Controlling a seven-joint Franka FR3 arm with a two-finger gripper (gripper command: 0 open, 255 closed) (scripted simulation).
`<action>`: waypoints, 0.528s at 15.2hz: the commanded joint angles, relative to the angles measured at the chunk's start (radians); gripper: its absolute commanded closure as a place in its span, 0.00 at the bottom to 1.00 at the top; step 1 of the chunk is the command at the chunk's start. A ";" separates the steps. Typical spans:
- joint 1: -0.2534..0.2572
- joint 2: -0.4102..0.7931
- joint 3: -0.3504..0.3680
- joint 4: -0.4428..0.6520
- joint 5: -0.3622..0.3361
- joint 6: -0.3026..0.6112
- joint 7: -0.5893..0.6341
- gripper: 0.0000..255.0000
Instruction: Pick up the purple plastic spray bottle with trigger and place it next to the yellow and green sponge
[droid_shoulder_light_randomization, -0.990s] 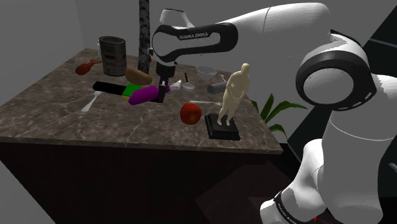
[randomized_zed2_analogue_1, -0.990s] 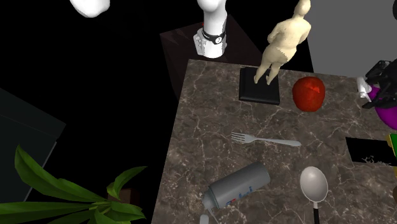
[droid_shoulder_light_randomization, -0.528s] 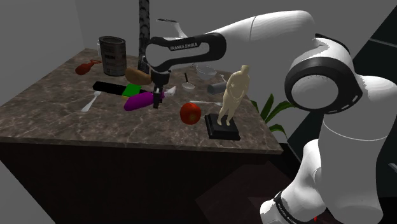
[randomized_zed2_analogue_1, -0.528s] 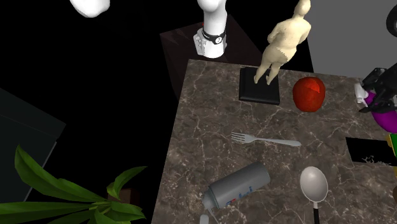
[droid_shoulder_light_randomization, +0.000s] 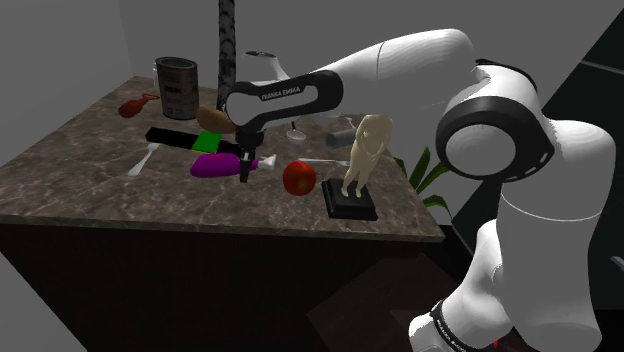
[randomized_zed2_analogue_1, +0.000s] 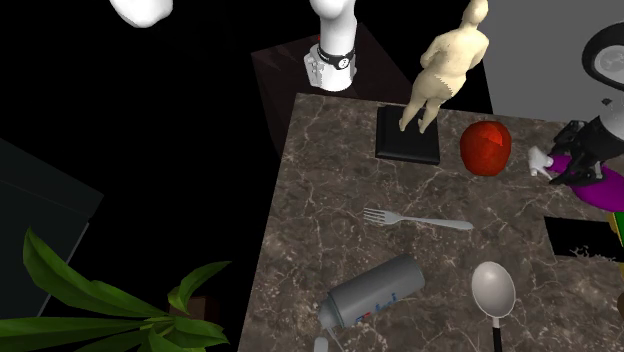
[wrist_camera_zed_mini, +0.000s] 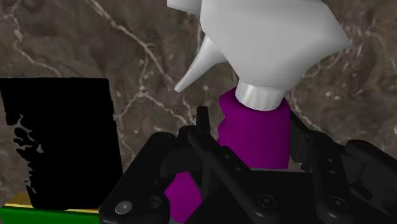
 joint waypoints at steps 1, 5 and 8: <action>-0.001 0.009 0.003 -0.015 0.006 0.024 -0.005 1.00; -0.004 0.025 0.008 -0.026 0.015 0.049 -0.011 1.00; -0.004 0.025 0.008 -0.026 0.015 0.049 -0.011 1.00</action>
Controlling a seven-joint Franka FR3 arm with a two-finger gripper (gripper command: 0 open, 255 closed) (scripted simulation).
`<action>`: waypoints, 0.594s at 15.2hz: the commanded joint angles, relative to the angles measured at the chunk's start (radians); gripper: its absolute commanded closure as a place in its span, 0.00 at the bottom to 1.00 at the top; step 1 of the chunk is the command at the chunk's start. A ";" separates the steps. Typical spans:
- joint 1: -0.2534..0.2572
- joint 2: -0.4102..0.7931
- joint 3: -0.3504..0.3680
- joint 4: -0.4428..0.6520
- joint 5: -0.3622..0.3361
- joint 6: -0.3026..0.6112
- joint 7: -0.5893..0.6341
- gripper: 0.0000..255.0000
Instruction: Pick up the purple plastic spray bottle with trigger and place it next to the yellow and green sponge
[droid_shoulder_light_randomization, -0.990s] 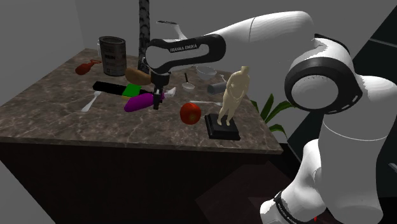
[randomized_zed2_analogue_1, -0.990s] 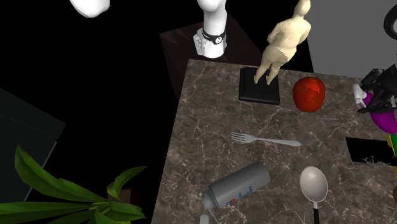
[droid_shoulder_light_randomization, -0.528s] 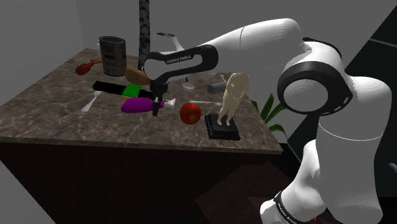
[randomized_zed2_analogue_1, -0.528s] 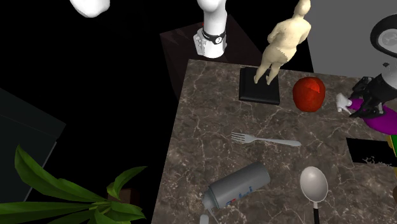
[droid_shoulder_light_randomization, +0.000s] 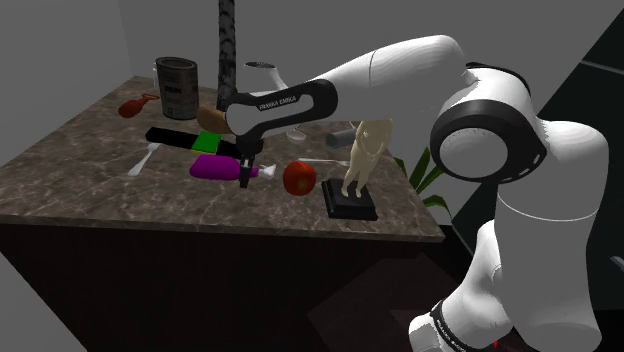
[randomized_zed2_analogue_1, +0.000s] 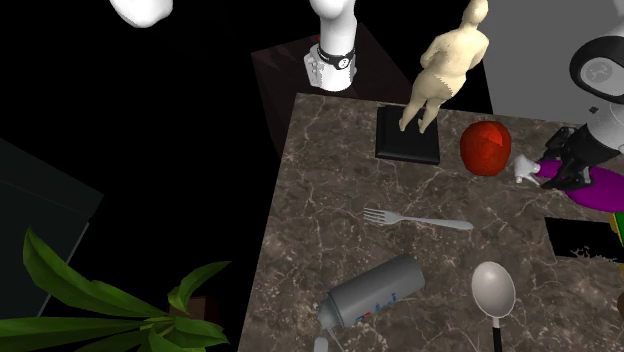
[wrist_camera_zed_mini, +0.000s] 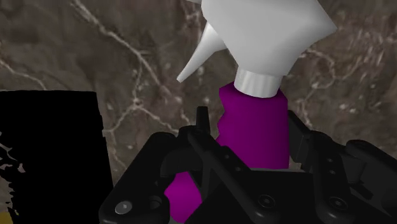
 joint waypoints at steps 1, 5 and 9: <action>0.000 0.002 0.000 -0.001 0.000 0.002 0.000 1.00; 0.001 0.001 0.000 -0.002 0.000 0.002 0.000 0.00; 0.000 0.002 0.000 -0.001 0.000 0.002 0.000 0.00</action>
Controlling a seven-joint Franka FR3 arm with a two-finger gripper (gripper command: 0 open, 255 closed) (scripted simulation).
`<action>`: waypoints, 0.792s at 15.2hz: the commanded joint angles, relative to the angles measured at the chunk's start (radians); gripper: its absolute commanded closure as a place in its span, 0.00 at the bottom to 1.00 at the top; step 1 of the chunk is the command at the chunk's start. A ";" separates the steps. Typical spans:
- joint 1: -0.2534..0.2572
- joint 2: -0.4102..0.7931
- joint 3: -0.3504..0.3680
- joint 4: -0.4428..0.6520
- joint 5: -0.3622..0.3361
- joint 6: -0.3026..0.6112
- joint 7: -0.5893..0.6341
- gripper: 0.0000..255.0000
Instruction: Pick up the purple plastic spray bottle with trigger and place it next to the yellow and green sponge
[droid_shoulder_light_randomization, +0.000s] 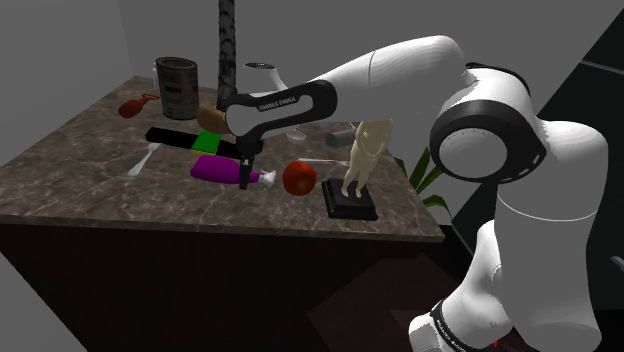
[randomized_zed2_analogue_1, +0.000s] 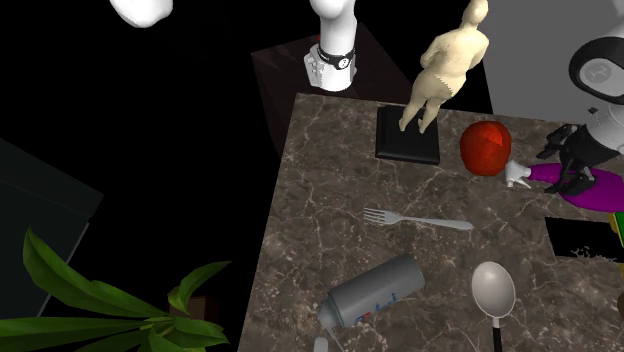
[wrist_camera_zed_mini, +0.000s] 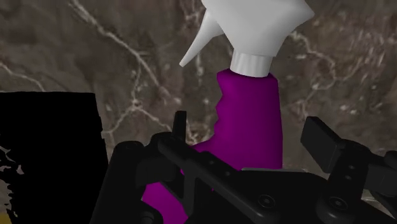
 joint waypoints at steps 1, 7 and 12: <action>0.003 -0.017 -0.006 0.009 -0.009 -0.025 0.005 0.00; 0.009 -0.062 -0.019 0.039 -0.032 -0.097 0.019 0.00; 0.009 -0.062 -0.019 0.039 -0.032 -0.097 0.019 0.00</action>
